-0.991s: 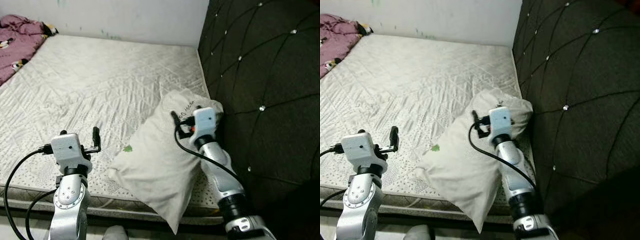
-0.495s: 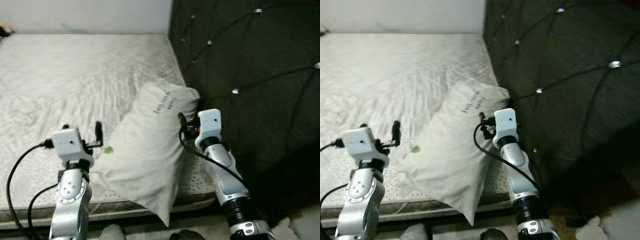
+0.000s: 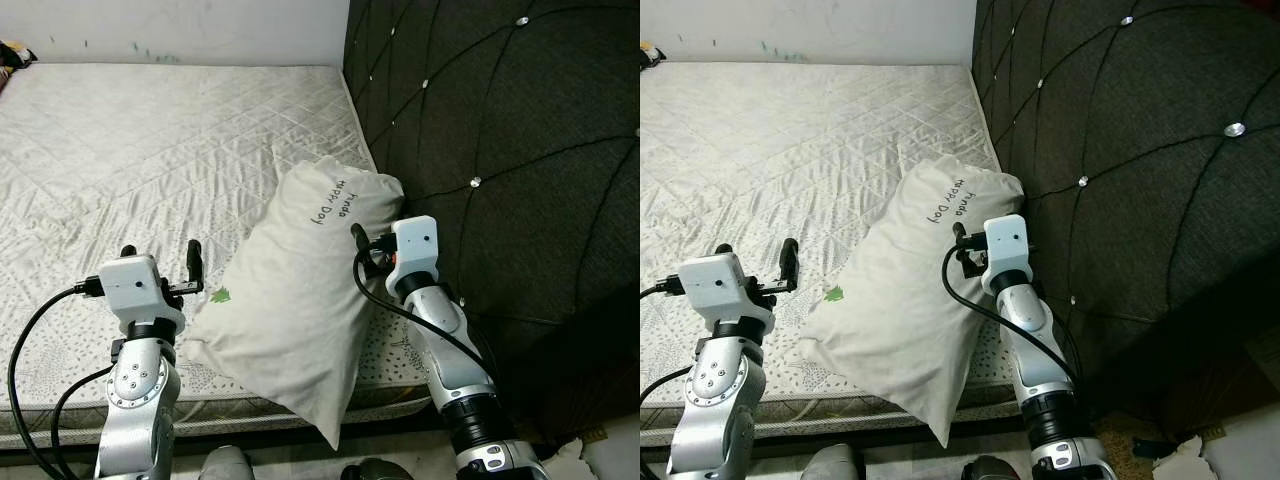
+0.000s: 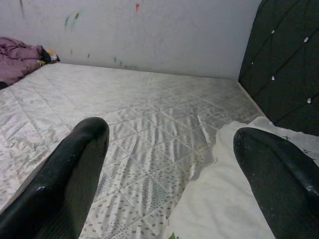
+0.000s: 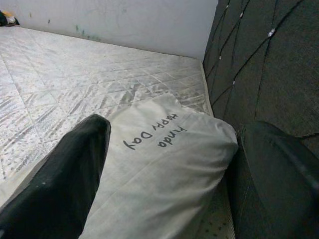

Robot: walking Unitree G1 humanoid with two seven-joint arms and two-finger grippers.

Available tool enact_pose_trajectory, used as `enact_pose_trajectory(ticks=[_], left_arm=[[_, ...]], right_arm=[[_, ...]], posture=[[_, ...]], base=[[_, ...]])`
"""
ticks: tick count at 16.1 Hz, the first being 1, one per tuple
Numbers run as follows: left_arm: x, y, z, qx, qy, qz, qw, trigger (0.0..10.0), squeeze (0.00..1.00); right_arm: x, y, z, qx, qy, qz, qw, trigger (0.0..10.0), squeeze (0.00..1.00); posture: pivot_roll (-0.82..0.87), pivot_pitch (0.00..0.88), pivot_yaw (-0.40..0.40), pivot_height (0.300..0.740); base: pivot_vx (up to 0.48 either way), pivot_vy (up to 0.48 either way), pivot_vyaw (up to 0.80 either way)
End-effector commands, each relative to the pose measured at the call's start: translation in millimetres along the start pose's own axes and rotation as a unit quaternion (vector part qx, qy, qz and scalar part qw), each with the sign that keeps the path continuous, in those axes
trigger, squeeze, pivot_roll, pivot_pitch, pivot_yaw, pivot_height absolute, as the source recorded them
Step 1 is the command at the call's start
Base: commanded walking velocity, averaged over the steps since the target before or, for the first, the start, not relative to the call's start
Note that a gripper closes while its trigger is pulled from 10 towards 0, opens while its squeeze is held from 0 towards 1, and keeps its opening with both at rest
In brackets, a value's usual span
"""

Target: Clean up the room

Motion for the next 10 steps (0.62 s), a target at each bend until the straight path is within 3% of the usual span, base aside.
enact_pose_trajectory(ticks=[1,8,10], left_arm=[[1.4,2.6,-0.9,-0.005,0.001,-0.001,1.0,10.0,0.0],[1.4,2.6,-0.9,-0.005,0.001,-0.001,1.0,10.0,0.0],[4.0,-3.4,-0.6,0.007,0.014,0.019,1.0,10.0,0.0]], right_arm=[[0.4,6.7,1.1,-0.008,0.001,-0.002,1.0,10.0,0.0],[0.4,6.7,1.1,-0.008,0.001,-0.002,1.0,10.0,0.0],[10.3,3.5,4.4,0.004,0.034,-0.004,0.999,10.0,0.0]], posture=[[0.1,0.096,-0.022,0.74],[0.1,0.096,-0.022,0.74],[0.12,0.085,-0.048,0.725]], base=[[0.0,0.0,0.0],[0.0,0.0,0.0],[0.0,0.0,0.0]])
Point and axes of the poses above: a point about 5 cm out from each wrist's last joint towards the gripper, its own z axis pointing out of the wrist towards the gripper, its own y axis along the axis of the wrist's last joint, x = y × z, the point moved 6 cm from there along z, pointing out of the wrist towards the gripper, and after that the axes turned 13 degrees about z, right-handed, at the moved point
